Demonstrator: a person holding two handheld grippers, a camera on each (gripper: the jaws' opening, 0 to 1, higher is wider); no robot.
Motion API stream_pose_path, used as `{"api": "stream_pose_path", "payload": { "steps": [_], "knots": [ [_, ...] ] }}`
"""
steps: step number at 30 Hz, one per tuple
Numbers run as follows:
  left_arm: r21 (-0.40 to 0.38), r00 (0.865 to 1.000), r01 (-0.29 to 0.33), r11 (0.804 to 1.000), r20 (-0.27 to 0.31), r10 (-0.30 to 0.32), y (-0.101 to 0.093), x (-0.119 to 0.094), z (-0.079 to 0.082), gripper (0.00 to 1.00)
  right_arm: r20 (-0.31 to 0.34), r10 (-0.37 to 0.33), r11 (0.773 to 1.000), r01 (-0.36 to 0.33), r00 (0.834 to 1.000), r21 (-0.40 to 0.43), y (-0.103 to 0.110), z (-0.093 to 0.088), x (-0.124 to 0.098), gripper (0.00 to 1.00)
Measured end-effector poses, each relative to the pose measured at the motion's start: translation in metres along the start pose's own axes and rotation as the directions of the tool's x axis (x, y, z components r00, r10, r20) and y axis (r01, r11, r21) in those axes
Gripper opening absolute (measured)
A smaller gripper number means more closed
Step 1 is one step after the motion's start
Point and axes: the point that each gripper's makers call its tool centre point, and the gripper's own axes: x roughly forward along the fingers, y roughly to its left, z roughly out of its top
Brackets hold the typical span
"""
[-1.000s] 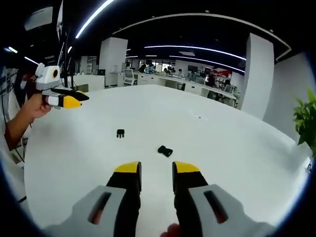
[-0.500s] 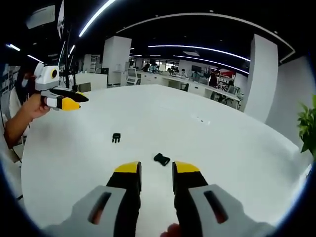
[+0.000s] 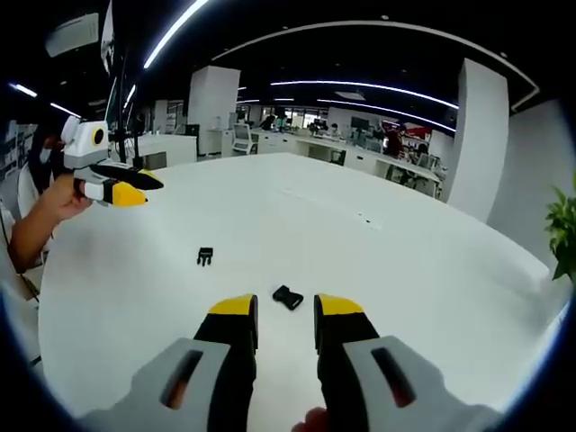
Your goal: Snap the two parts of the plastic buckle together until the buckle closes and remains connected.
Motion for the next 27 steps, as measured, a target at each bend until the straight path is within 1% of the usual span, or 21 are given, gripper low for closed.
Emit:
{"api": "stream_pose_path", "payload": {
  "steps": [6,11,15,17,21,27],
  "knots": [
    [0.008,1.0,0.018,1.0,-0.012,-0.017,-0.001,0.009,-0.004,0.34,-0.015,0.014,1.0,-0.014,1.0,-0.008,-0.002,0.0,0.006,0.25],
    [0.022,0.999,0.016,1.0,-0.031,-0.015,0.003,0.015,-0.007,0.33,-0.021,0.035,0.999,-0.035,0.999,-0.008,-0.006,0.005,0.009,0.25],
    [-0.005,0.998,0.047,0.999,-0.036,-0.047,0.004,0.022,-0.007,0.33,-0.018,0.059,0.998,-0.059,0.998,0.009,-0.009,0.008,0.014,0.24],
    [-0.003,0.997,0.054,0.999,-0.058,-0.054,0.006,0.026,-0.009,0.33,-0.019,0.07,0.997,-0.069,0.997,0.02,-0.011,0.009,0.017,0.24],
    [-0.008,0.996,0.066,0.998,-0.059,-0.067,0.01,0.031,-0.005,0.33,-0.03,0.052,0.999,-0.052,0.998,0.002,-0.019,0.009,0.022,0.24],
    [-0.009,0.996,0.067,0.998,-0.052,-0.067,0.015,0.036,0.001,0.34,-0.036,0.061,0.998,-0.061,0.997,0.006,-0.025,0.01,0.026,0.24]
  ]
}}
